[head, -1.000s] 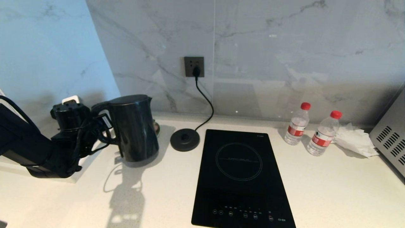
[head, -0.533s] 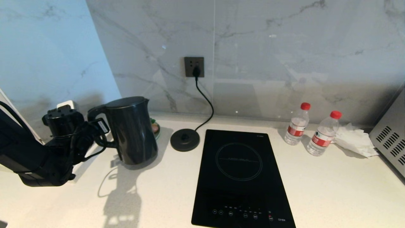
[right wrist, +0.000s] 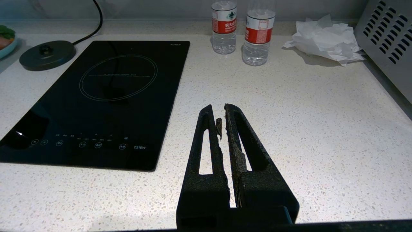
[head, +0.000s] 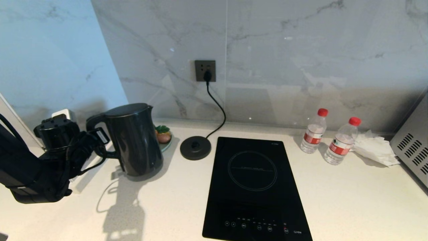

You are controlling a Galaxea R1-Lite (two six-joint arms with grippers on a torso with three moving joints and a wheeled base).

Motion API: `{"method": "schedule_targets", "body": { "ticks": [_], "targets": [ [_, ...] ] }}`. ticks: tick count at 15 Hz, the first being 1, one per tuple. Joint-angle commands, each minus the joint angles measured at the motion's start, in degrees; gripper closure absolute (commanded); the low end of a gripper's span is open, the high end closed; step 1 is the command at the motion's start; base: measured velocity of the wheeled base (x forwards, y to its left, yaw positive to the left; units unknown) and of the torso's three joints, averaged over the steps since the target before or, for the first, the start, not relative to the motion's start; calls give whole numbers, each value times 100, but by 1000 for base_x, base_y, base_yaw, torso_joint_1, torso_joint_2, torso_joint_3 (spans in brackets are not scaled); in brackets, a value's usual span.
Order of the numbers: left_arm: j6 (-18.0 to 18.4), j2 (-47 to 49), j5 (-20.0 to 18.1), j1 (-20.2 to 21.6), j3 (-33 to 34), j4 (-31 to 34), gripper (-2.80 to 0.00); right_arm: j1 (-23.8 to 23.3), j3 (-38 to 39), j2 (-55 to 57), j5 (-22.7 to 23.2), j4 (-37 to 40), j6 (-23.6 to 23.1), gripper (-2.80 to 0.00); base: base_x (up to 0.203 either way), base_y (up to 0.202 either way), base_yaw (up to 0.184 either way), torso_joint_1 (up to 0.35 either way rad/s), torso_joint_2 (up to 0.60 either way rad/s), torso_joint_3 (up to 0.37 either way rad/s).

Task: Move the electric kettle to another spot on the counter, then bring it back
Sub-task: Place it by the sink

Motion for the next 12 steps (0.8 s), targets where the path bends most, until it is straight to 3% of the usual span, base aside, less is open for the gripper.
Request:
{"method": "schedule_targets", "body": {
  "ticks": [1,9,12],
  "targets": [
    [-18,-41,1,75,-32,-39,0,0,-6,0,-2,-7,0,0,0,0,0,0,0,0],
    [-34,-199,-3,260,32,-38,0,0,-4,0,-2,-2,2,0,0,0,0,0,0,0],
    [-34,-324,-309,472,254,-39,0,0,0,0,-2,2,0,0,0,0,0,0,0,0]
  ]
}}
